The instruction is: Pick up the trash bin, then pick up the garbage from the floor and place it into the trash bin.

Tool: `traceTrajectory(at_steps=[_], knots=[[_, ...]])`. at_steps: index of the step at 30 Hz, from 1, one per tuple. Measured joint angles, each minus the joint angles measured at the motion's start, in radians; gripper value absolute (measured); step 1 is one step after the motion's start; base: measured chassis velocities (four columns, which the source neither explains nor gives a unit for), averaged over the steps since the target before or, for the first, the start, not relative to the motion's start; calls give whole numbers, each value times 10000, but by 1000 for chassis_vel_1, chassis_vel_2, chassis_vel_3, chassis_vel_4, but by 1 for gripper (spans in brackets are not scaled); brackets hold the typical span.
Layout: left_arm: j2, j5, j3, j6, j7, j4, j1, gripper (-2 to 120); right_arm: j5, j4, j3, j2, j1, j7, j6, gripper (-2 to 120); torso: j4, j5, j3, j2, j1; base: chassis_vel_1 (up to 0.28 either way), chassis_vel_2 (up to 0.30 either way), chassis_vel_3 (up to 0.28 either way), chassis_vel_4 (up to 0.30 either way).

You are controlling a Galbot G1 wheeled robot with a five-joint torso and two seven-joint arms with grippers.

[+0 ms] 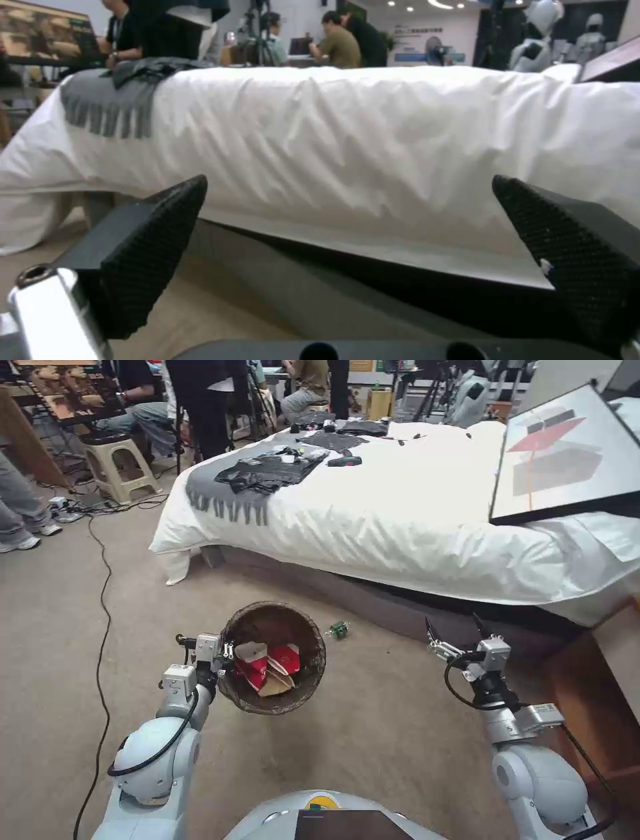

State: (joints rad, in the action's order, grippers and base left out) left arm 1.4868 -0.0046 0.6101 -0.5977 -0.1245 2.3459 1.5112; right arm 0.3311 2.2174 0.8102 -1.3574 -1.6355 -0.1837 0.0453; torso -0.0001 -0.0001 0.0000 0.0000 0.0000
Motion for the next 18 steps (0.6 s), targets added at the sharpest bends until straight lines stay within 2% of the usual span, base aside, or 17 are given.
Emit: traceTrajectory(at_steps=[18], knots=[[1, -3, 4, 20, 3, -83, -42, 3, -24, -48, -29, 3, 75, 23, -41, 100, 1, 0, 0, 0, 0, 62, 64, 64, 60]])
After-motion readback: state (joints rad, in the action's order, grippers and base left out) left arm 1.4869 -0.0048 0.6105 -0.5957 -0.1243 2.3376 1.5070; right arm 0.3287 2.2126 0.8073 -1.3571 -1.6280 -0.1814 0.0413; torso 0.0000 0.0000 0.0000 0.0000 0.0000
